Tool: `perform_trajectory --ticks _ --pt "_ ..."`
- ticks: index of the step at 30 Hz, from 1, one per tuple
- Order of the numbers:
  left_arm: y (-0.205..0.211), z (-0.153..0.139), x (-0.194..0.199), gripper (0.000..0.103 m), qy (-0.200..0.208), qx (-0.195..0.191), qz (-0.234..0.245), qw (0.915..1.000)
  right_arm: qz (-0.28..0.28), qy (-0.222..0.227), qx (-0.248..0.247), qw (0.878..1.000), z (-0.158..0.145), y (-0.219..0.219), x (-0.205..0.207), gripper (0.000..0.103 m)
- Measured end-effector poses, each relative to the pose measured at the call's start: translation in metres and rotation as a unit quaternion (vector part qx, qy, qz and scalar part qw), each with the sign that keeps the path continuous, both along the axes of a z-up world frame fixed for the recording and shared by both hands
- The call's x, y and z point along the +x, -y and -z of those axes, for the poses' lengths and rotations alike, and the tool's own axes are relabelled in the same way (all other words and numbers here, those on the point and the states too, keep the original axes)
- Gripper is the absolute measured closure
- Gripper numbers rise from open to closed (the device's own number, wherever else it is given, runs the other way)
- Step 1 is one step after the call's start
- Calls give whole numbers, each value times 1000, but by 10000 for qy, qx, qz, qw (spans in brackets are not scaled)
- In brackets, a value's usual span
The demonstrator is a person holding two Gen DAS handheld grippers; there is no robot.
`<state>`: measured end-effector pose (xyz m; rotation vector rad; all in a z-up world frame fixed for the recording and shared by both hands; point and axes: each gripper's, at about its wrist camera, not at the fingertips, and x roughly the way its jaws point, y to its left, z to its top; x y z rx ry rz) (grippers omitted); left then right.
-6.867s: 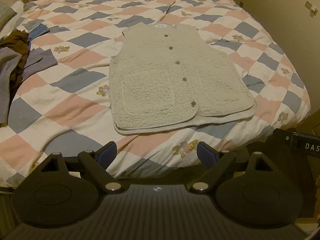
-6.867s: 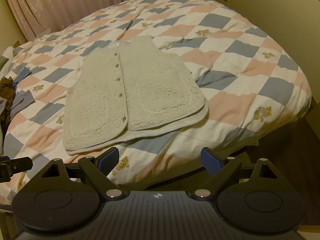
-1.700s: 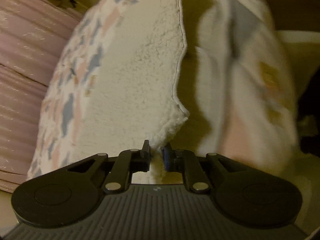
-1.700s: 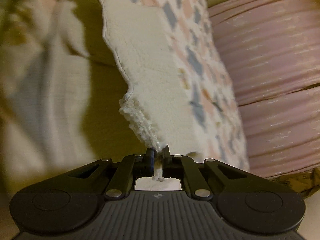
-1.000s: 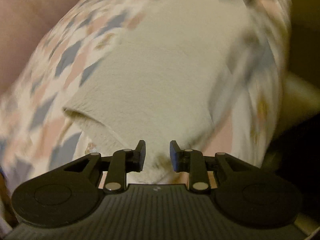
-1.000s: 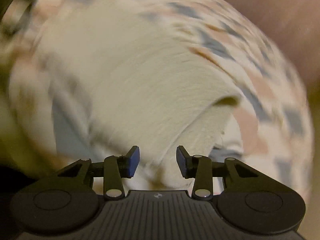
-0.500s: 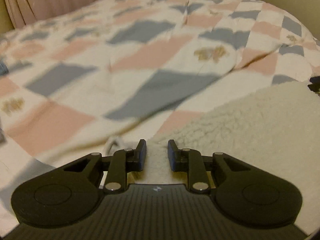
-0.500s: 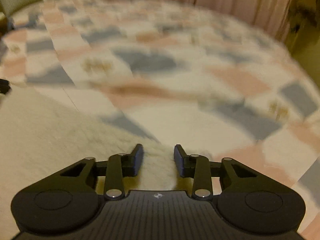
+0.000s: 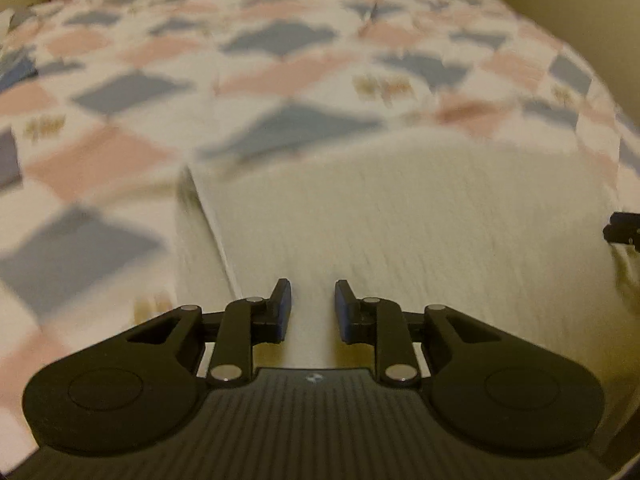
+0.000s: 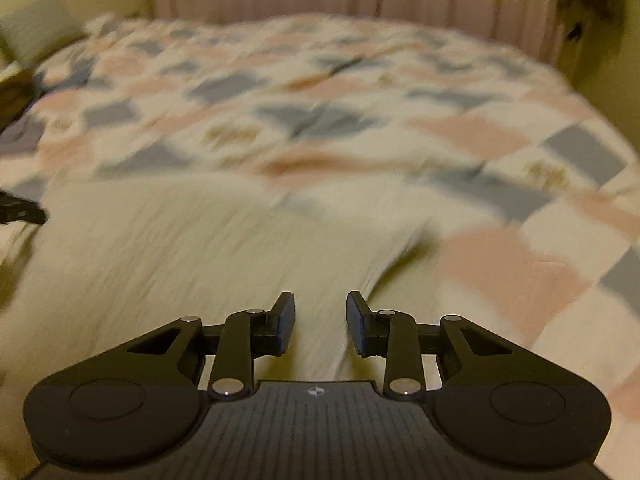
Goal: Fold clothes
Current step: 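Pull both grippers back and hover above the folded vest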
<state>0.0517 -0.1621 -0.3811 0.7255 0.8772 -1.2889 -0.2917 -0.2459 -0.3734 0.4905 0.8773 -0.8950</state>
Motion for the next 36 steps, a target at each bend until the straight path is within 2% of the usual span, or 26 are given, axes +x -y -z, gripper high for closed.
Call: perform_trajectory --ticks 2,3,5,9,11,13,14,16,19,21,22,23,26,29,31,36 --pt "-5 4 -1 83 -14 104 -214 9997 -109 -374 199 9990 11 -10 2 70" --pt "-5 -2 -2 83 25 78 -269 9996 -115 -400 218 9989 10 -11 2 70" --pt "-5 -17 -4 83 163 6 -327 9993 -13 -310 170 9994 -2 -7 -1 70" --pt "-27 -36 -23 83 106 -16 -237 9997 18 157 -67 9999 -30 -26 -13 70" --pt "-35 -27 -35 83 55 229 -173 9996 -190 158 56 9997 -28 -43 -13 70" --pt "-40 -6 -45 82 20 663 -119 9977 -348 -208 473 9981 -10 -54 -5 70" --pt "-40 -1 -48 82 60 750 -108 9971 -393 -412 590 9966 0 -57 -1 70" --pt "-34 -6 -49 81 122 819 -118 9965 -390 -540 541 9963 1 -57 4 70" --pt "-28 -31 -45 73 181 813 -207 9963 -79 -334 377 9987 -24 -54 3 70" --pt "-30 -55 -42 51 223 722 -275 9968 196 -190 228 9994 -46 -59 -2 69" --pt "-34 -68 -41 44 217 635 -315 9972 339 -151 188 9991 -55 -62 -5 69" --pt "-38 -82 -40 33 211 549 -355 9976 499 -112 166 9986 -65 -67 -7 68" --pt "-54 -112 -39 30 94 372 -271 9989 1099 34 105 9939 -91 -86 -10 64" --pt "-79 -134 -39 29 64 393 -100 9992 1617 270 75 9864 -114 -117 -3 61" --pt "-100 -149 -39 28 76 302 13 9995 1833 392 31 9823 -128 -143 7 60" --pt "-155 -190 -39 23 179 103 241 9995 1967 487 -280 9789 -163 -209 36 51"
